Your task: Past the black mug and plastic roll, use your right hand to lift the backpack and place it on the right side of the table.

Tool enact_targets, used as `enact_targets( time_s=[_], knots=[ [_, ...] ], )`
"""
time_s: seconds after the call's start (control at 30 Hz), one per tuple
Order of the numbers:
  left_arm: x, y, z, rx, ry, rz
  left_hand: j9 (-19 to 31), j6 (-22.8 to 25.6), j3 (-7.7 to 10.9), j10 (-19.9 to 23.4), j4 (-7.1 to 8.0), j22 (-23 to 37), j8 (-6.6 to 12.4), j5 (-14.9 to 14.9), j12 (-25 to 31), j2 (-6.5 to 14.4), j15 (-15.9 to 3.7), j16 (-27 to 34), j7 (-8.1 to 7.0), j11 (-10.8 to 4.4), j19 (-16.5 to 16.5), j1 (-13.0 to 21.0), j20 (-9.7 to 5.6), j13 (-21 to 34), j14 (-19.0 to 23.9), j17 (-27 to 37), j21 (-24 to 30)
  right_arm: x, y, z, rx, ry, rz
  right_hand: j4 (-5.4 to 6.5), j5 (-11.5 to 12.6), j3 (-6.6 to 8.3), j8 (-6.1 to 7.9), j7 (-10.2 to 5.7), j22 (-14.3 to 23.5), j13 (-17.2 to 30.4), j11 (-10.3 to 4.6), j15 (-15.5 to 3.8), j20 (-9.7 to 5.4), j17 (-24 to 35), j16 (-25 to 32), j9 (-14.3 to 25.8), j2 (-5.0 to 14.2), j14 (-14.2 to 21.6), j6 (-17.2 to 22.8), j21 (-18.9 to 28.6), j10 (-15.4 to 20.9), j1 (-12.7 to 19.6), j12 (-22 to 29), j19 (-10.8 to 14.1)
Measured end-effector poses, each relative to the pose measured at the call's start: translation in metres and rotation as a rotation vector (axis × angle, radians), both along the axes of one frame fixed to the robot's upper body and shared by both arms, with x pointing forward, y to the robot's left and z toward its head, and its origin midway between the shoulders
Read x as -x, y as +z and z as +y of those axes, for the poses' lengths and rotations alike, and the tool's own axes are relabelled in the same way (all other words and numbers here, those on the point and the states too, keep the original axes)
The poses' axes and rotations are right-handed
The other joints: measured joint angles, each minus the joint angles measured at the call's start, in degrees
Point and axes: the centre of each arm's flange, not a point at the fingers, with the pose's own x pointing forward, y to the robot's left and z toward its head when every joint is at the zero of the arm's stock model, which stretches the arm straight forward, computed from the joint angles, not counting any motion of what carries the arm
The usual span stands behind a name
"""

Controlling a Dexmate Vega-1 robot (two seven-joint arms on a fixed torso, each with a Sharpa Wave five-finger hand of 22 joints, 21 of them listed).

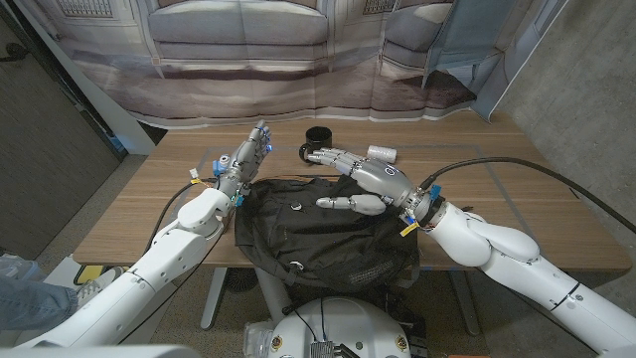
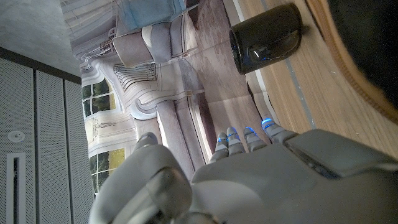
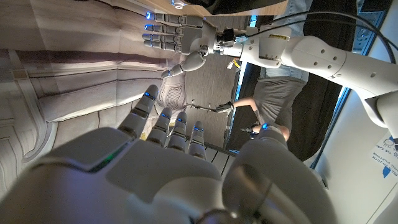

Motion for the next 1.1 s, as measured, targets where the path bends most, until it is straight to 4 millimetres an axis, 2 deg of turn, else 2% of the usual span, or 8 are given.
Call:
enact_targets(
  time_s=[0.43, 0.7, 0.77, 1.1],
  knots=[
    [0.000, 0.001, 0.001, 0.003, 0.003, -0.001, 0.00, 0.00, -0.49, 0.00, 0.00, 0.00, 0.00, 0.00, 0.00, 0.31, 0.00, 0.00, 0.00, 0.00, 0.00, 0.31, 0.00, 0.00, 0.00, 0.00, 0.00, -0.001, 0.000, 0.006, 0.059, -0.028, -0.030, -0.64, 0.00, 0.30, 0.00, -0.31, 0.00, 0.00, 0.31, 0.21, 0.81, -0.03, -0.39, 0.00, -0.07, -0.22, -0.31, 0.00, -0.31, 1.27, 0.00, 0.83],
    [0.000, 0.001, 0.002, 0.006, 0.009, -0.003, 0.00, 0.00, -0.49, 0.00, 0.00, 0.00, 0.00, 0.00, 0.00, 0.30, 0.00, 0.00, 0.00, 0.00, 0.00, 0.31, 0.00, 0.00, 0.00, 0.00, 0.00, -0.002, 0.000, 0.008, 0.095, -0.040, -0.035, -0.87, 0.22, 0.55, 0.00, -0.31, 0.00, 0.04, 0.31, 0.21, 0.81, -0.13, -0.39, -0.01, -0.27, -0.21, -0.31, 0.00, -0.30, 2.09, 0.00, 0.83],
    [0.001, 0.002, 0.002, 0.005, 0.010, -0.003, 0.00, 0.00, -0.49, 0.00, 0.00, 0.00, 0.00, 0.00, 0.00, 0.31, 0.00, 0.00, 0.00, 0.00, 0.00, 0.31, 0.00, 0.00, 0.00, 0.00, 0.00, -0.002, 0.000, 0.009, 0.100, -0.043, -0.037, -1.34, 0.22, 0.53, 0.00, -0.10, 0.00, 0.29, 0.31, 0.21, 0.81, -0.13, -0.39, -0.01, -0.27, -0.21, -0.51, 0.00, -0.30, 2.09, 0.00, 0.83],
    [0.001, 0.002, 0.004, 0.004, 0.015, -0.005, 0.00, 0.00, -0.48, 0.00, 0.00, 0.00, 0.00, 0.00, 0.00, 0.31, 0.00, 0.00, 0.00, 0.00, 0.00, 0.31, 0.00, 0.00, 0.00, 0.00, 0.00, -0.006, -0.003, 0.014, 0.140, -0.068, -0.045, -1.51, 0.22, 0.72, 0.00, -0.10, 0.00, 0.30, 0.31, 0.20, 1.21, -0.12, -0.39, -0.01, 0.01, -0.21, -0.51, -0.28, -0.30, 2.86, 0.00, 0.42]
  ],
)
